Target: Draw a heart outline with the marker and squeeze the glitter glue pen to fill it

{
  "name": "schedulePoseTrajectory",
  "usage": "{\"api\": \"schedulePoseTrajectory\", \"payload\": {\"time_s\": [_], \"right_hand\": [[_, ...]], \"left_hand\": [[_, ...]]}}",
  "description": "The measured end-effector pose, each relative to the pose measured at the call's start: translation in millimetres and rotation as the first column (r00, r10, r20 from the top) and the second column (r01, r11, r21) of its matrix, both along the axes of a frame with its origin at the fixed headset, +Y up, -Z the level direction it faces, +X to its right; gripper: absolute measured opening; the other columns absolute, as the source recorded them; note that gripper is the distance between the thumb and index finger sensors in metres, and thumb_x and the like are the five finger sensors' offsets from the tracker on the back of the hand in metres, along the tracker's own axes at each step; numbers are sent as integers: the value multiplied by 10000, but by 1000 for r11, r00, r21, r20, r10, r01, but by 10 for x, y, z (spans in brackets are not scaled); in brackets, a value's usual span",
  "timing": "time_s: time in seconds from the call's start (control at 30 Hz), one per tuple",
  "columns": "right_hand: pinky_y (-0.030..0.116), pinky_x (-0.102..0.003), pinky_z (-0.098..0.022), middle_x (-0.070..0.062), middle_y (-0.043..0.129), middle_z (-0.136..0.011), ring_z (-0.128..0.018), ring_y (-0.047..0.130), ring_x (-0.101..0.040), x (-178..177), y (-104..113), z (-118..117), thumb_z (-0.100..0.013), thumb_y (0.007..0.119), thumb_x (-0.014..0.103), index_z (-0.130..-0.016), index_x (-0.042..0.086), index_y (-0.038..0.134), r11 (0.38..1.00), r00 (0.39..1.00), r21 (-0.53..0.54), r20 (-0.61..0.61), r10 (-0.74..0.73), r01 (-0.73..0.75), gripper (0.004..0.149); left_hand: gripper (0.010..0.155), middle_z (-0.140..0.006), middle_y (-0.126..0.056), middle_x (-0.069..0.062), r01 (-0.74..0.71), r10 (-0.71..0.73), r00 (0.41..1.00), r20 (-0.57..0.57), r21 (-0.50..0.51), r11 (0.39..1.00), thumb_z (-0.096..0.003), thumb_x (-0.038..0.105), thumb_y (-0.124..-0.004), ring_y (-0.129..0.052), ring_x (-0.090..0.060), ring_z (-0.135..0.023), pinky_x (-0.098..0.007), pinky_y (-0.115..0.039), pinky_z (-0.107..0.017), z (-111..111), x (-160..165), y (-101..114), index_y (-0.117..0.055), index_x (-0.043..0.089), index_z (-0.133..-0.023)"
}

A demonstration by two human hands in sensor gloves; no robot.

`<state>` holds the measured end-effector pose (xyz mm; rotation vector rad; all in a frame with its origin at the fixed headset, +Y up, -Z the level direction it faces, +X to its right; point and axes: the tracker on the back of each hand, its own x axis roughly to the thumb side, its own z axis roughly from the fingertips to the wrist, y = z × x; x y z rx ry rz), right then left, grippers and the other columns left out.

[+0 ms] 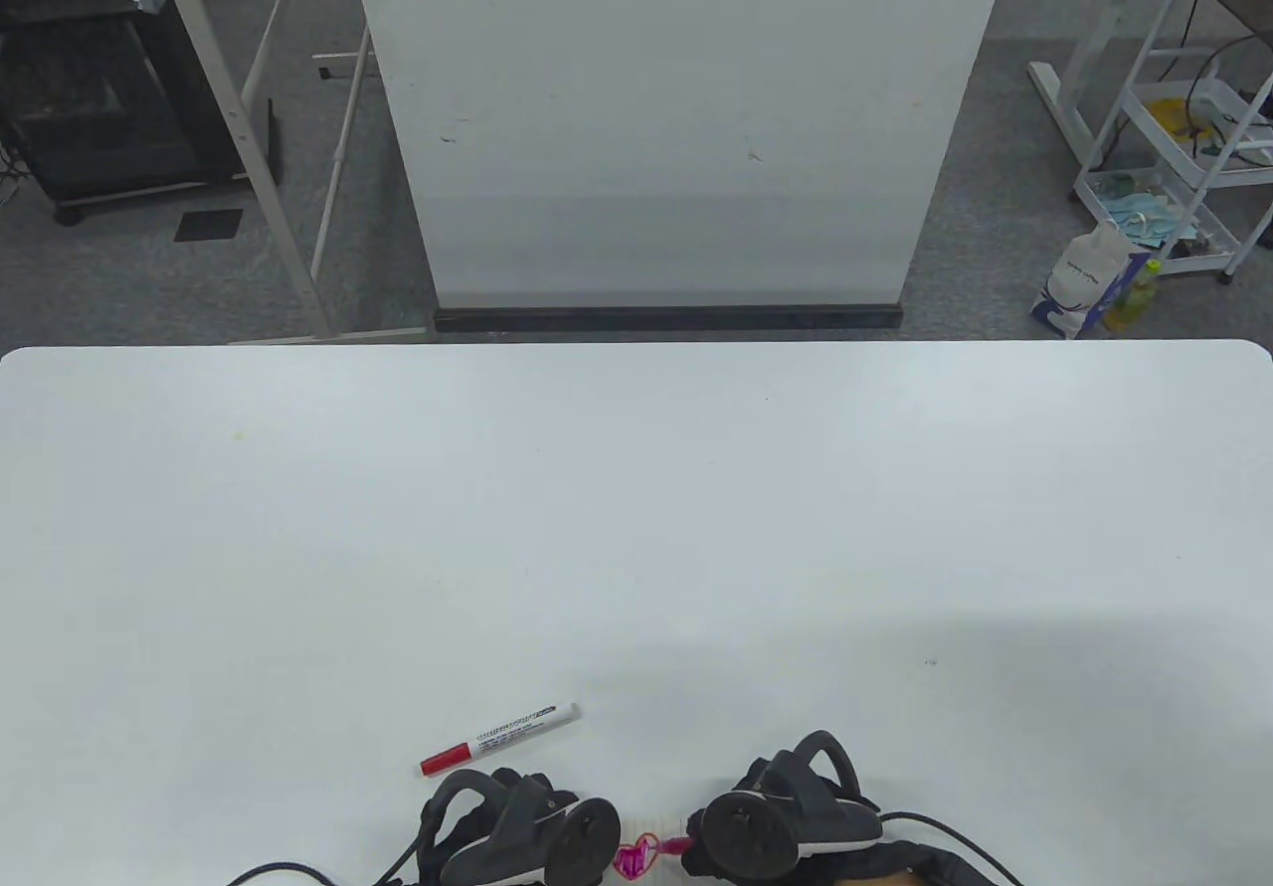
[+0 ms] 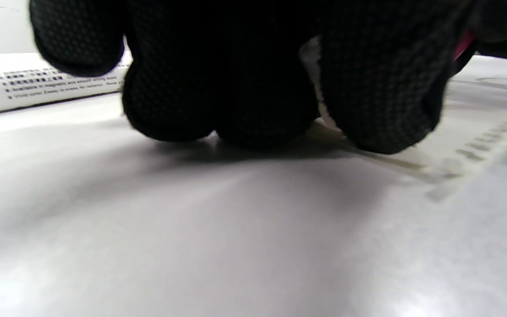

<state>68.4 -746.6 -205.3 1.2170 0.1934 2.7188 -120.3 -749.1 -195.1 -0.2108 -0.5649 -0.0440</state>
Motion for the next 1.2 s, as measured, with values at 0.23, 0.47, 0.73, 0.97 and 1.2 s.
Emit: {"api": "schedulePoseTrajectory", "payload": {"time_s": [0.23,0.47,0.73,0.97,1.2], "right_hand": [[916,-355,-364,33,1020,-104,49,937,-134,-20,3,24,-338,801,463,-575,94,1019,1000,1000,-2,-24,7,-7,490],[914,-356,-365,26,1017,-91,52,932,-143,-29,8,48,-339,806,457,-564,90,1025,999,999,47,-38,-7,9,484],[909,-358,-372,21,1014,-88,49,929,-147,-42,15,49,-343,803,456,-559,91,1027,997,1000,77,-23,6,-4,480],[904,-364,-379,14,1013,-84,47,926,-157,-64,10,71,-352,806,445,-549,80,1030,999,998,31,-53,21,-19,471],[905,-365,-373,8,1006,-72,55,917,-159,-75,10,81,-355,807,438,-538,72,1032,999,998,27,-59,23,-21,467]], "left_hand": [[464,-598,-1043,-14,0,0,1000,0,1,1000,-378,458,-955,-1010,-299,-552,-600,-747,-579,0,1,1,-896,239,-784],[465,-598,-1043,-14,0,0,1000,0,1,1000,-378,459,-954,-1011,-298,-552,-600,-748,-579,0,1,1,-895,239,-784],[466,-598,-1042,-14,0,0,1000,1,2,1000,-378,459,-954,-1010,-299,-552,-600,-747,-579,1,3,2,-895,239,-785],[464,-597,-1043,-14,-1,1,1000,1,1,1000,-378,458,-954,-1011,-299,-551,-600,-747,-579,1,2,2,-896,239,-783],[466,-598,-1042,-15,-1,1,1000,0,1,1000,-378,458,-955,-1010,-299,-552,-600,-748,-579,2,3,1,-896,237,-784]]}}
